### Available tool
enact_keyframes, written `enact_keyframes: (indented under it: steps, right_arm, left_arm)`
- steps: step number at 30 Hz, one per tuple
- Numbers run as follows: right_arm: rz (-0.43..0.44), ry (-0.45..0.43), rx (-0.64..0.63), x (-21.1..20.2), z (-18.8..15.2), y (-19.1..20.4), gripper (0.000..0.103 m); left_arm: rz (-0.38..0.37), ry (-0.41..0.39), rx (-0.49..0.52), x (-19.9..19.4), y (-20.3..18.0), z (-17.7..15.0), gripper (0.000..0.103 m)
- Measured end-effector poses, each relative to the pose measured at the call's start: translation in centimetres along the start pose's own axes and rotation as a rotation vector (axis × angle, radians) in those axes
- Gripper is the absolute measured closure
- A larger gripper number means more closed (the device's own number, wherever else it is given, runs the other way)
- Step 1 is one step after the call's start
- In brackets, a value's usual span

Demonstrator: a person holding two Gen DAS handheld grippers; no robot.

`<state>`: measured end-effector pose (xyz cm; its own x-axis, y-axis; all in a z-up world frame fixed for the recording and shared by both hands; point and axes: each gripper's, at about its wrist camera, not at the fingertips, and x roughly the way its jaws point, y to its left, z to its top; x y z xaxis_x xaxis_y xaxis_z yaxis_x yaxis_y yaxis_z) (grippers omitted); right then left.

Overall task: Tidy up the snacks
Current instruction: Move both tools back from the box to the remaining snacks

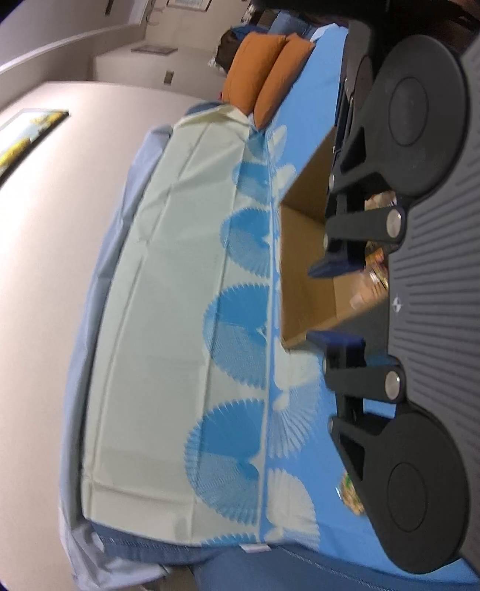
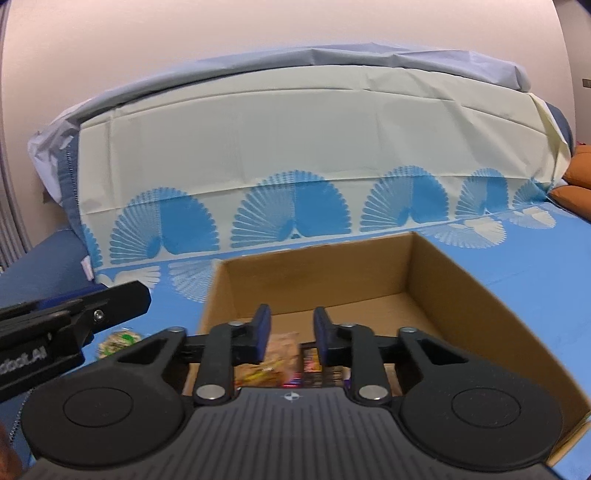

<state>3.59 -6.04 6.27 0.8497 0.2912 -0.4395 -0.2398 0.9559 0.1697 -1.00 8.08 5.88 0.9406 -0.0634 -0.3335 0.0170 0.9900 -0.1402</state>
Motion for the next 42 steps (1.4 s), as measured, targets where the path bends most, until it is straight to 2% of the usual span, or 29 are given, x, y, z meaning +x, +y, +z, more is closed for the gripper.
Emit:
enact_keyframes:
  steps: [2, 9, 13, 15, 16, 20, 23, 26, 28, 33, 35, 37, 42]
  right_arm:
    - [0.020, -0.006, -0.003, -0.1, -0.3, 1.2, 0.087]
    - [0.105, -0.004, -0.055, 0.0, -1.0, 4.6, 0.088]
    - [0.133, 0.008, -0.064, 0.1, -1.0, 5.2, 0.088]
    - [0.144, 0.023, -0.061, 0.2, -1.1, 5.2, 0.088]
    - [0.147, 0.026, -0.066, 0.2, -1.2, 5.3, 0.088]
    - [0.154, 0.028, -0.091, 0.2, -1.6, 5.6, 0.088]
    - [0.165, 0.026, -0.116, 0.1, -1.9, 5.8, 0.088]
    - [0.193, 0.017, -0.148, -0.2, -2.0, 6.2, 0.088]
    - [0.209, 0.007, -0.177, -0.4, -2.0, 6.7, 0.088]
    - [0.245, -0.021, -0.273, -0.7, -2.6, 8.7, 0.088]
    - [0.266, -0.019, -0.298, -0.7, -2.9, 9.5, 0.088]
    - [0.273, 0.004, -0.318, -0.5, -3.2, 10.5, 0.088]
    - [0.269, 0.162, -0.285, 3.6, -3.2, 14.7, 0.087]
  left_arm:
    - [0.020, 0.015, -0.027, -0.3, 1.2, 0.1, 0.084]
    - [0.112, 0.073, -0.095, -1.1, 4.7, 0.8, 0.084]
    - [0.158, 0.185, -0.222, 0.1, 7.4, 2.8, 0.084]
    - [0.196, 0.250, -0.249, 1.8, 8.4, 4.5, 0.084]
    - [0.212, 0.253, -0.247, 2.6, 8.6, 5.3, 0.084]
    - [0.238, 0.177, -0.217, 5.3, 10.5, 8.2, 0.084]
    - [0.255, 0.154, -0.181, 6.4, 12.0, 7.3, 0.084]
    - [0.304, 0.271, -0.231, 8.4, 14.4, 5.3, 0.084]
    - [0.288, 0.283, -0.278, 8.9, 16.0, 5.2, 0.084]
    - [0.330, 0.297, -0.270, 8.8, 19.0, 5.3, 0.083]
    - [0.321, 0.325, -0.325, 8.7, 20.6, 4.7, 0.084]
    - [0.317, 0.362, -0.378, 8.6, 21.9, 4.1, 0.084]
    - [0.316, 0.394, -0.419, 9.2, 23.5, 3.6, 0.084]
